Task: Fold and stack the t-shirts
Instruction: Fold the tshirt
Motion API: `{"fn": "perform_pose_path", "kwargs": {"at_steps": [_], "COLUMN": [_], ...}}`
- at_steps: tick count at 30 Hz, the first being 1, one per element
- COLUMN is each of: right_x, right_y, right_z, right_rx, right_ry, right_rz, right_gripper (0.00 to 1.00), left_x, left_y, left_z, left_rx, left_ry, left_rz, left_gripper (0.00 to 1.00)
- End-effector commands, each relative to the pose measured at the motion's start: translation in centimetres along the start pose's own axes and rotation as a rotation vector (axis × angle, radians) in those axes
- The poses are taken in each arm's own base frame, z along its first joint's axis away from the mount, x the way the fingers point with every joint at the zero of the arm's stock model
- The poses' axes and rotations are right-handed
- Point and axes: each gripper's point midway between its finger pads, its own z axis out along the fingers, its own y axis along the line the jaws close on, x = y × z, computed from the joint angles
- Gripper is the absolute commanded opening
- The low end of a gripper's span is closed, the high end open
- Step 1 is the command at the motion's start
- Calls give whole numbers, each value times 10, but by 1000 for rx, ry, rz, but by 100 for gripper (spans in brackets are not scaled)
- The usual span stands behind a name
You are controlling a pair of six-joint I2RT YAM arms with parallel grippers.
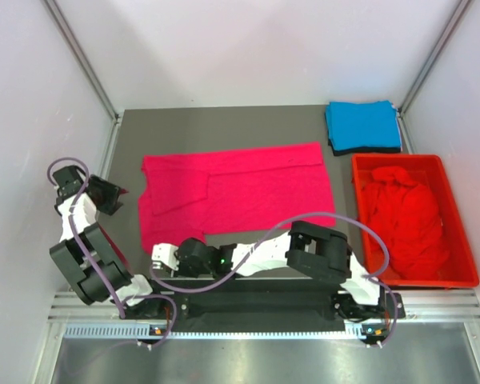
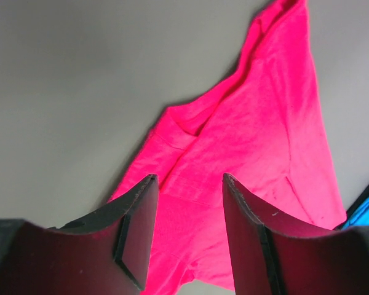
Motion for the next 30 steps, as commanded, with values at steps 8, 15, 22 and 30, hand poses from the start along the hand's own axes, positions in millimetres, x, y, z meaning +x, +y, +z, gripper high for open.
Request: {"fn": "perform_pose_path", "kwargs": {"at_steps": [8,15,22,30], "right_x": [-67,-60,-27,-30], "right_y": [-60,-129,-175,-183], "right_z": [-13,-13,-17,-31], "right_rx": [108,-12,48,65], "right_ry": [-168,-273,-314,-307], "right_rz": [197,681,967,1006], "right_gripper": [0,0,2,35], "left_x": [-27,-20,2,77], "left_y": [10,30,23,-2], "left_z": [1,0,-20,-37], "left_rx": [-73,-164,-173,-7], "left_ry": [-112,-103,-146,-9], "left_rz": [63,177,276,412], "left_gripper": [52,50,51,51]}}
